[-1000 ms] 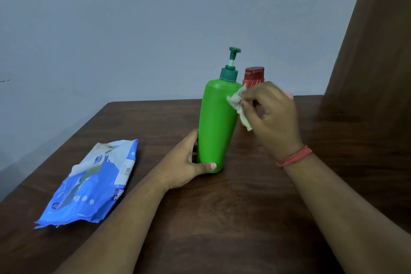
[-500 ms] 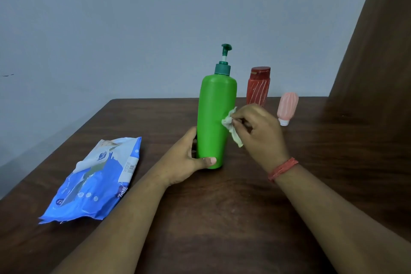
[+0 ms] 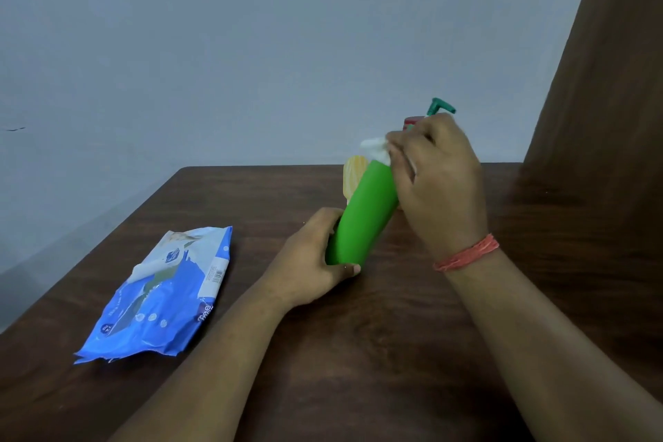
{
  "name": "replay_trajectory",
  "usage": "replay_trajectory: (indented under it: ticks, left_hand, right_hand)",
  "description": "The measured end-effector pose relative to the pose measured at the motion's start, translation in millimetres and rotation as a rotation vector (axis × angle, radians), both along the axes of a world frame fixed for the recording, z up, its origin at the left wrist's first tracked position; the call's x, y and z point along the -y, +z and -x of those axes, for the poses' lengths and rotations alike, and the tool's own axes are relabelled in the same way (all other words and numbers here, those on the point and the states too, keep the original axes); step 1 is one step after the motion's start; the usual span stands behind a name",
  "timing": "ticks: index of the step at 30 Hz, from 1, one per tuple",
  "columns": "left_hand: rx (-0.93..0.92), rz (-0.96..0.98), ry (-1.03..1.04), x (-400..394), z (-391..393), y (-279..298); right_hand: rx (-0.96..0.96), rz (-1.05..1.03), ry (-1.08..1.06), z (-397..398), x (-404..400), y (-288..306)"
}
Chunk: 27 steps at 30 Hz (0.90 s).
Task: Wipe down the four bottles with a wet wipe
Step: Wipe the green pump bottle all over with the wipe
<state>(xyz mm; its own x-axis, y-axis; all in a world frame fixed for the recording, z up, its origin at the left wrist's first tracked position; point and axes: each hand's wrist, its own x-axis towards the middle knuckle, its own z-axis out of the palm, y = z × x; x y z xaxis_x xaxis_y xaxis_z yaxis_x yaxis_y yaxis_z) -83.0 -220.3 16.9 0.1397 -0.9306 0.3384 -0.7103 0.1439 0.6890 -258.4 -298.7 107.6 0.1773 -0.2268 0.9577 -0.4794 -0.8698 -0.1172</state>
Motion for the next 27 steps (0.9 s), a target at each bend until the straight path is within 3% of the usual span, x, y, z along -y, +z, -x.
replay_trajectory:
  ticks: [3,7,12,17,21,27]
  left_hand:
    - [0.023,0.002,0.013,-0.2,0.0,1.4]
    - [-0.005,-0.020,0.018,-2.0,0.0,1.0]
    - [0.028,0.007,0.008,1.6,1.2,0.7]
    - [-0.018,-0.005,0.015,2.4,0.8,0.1]
    - [-0.040,-0.005,0.006,2.4,1.0,-0.1]
    - [-0.143,0.003,0.012,1.0,1.1,-0.1]
  right_hand:
    - [-0.003,-0.019,-0.057,-1.4,-2.7,2.7]
    - [-0.190,0.053,-0.026,-14.0,-14.9,-11.6]
    - [0.017,0.066,-0.113,2.2,5.2,-2.2]
    - [-0.288,0.191,-0.084,-10.3,-6.4,-29.0]
    - [-0.221,0.163,-0.091,-7.4,-2.7,-25.2]
    - [-0.573,0.172,-0.001,-20.9,-13.7,-49.6]
